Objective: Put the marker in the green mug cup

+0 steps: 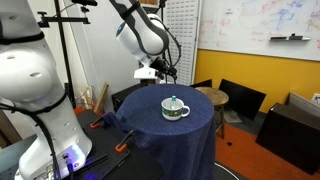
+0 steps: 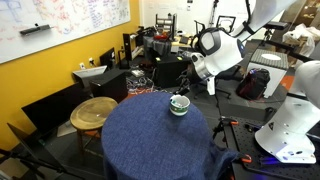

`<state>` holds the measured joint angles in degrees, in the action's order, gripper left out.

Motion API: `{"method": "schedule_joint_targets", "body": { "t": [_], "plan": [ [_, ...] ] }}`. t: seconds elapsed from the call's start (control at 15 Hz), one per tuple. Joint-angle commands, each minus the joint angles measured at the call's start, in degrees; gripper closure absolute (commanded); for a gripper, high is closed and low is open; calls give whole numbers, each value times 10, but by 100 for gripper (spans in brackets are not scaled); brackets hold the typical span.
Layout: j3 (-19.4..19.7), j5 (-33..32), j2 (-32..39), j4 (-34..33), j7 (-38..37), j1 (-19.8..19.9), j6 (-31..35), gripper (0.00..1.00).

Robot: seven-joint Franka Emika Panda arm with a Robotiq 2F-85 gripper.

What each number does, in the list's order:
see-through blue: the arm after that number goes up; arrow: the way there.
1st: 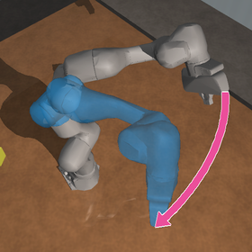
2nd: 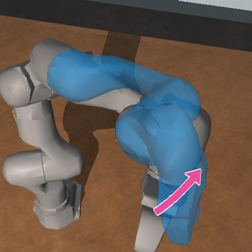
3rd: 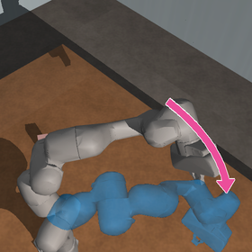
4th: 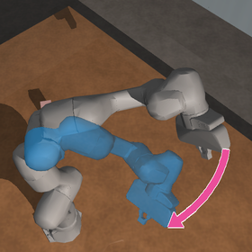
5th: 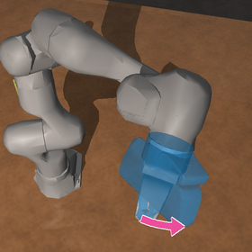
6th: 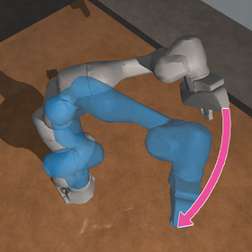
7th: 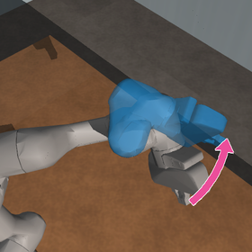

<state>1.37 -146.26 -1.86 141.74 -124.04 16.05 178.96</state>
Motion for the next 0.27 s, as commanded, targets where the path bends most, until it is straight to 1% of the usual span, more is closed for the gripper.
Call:
{"method": "schedule_joint_targets", "body": {
  "t": [0.0, 0.07, 0.2],
  "plan": [
    [0, -1, -3, -2, 3, 0, 14, 0],
    [0, -3, -5, -5, 5, 0, 27, 0],
    [1, -7, -7, -8, 5, 0, 32, 0]
  ]
}}
